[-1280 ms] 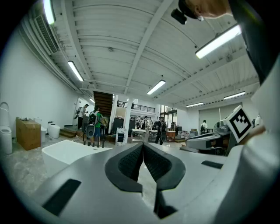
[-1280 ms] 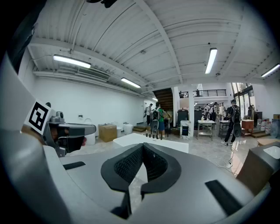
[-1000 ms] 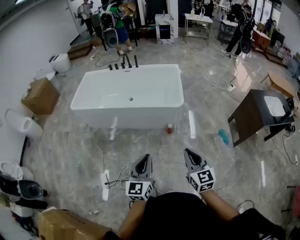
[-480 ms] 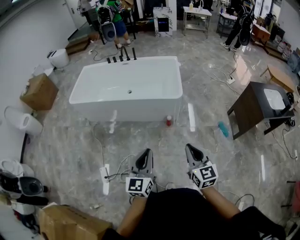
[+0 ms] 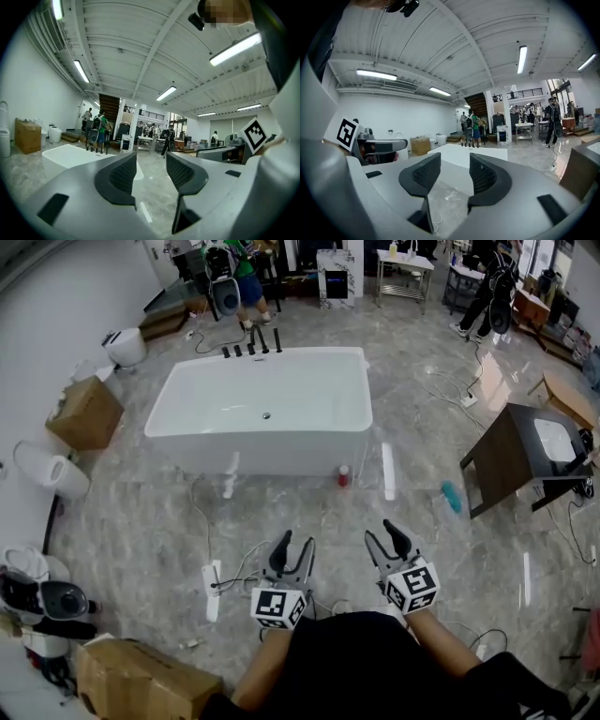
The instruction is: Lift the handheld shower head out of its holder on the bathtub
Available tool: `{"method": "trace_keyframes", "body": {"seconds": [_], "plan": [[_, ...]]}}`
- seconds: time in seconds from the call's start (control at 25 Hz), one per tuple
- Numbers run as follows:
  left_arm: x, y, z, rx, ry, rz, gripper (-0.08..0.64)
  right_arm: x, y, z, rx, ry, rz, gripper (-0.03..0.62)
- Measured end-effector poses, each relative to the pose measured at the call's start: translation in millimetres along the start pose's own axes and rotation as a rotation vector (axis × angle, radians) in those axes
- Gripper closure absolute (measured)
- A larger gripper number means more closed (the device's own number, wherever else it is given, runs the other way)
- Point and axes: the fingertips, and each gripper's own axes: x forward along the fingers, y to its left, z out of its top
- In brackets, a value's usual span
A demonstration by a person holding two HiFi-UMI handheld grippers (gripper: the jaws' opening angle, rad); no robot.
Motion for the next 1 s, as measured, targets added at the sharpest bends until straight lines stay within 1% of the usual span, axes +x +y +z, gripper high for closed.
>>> {"method": "trace_keyframes", "body": {"seconds": [0.08,0.16,0.44,0.68,0.88,1.0], "plan": [[-1,2,-3,-0.013,0.001,0.004,0.364,1,0,-4,0.012,0.007,0.004,0.403],[-1,1,-5,-0.026,0.001,0.002,0.353,0,0,-7,0.017,0.014,0.011,0.383],[-9,-4,-7,-0.029,-0.002,0.021,0.336,-3,7,-12,0.013,0.041,0.05,0.382],[-16,-12,-16,-0.028,0.006,0.048,0.333,-5,11,-28,0.018,0.068,0.091,0.382],[-27,-3,-22,-0.061,0.036,0.076,0.333,0,24,-35,0.032,0.085,0.118,0.382],[-28,4,-21,-0.061,0.037,0.082,0.333,5,28,-34,0.034,0.087,0.124,0.382]]}}
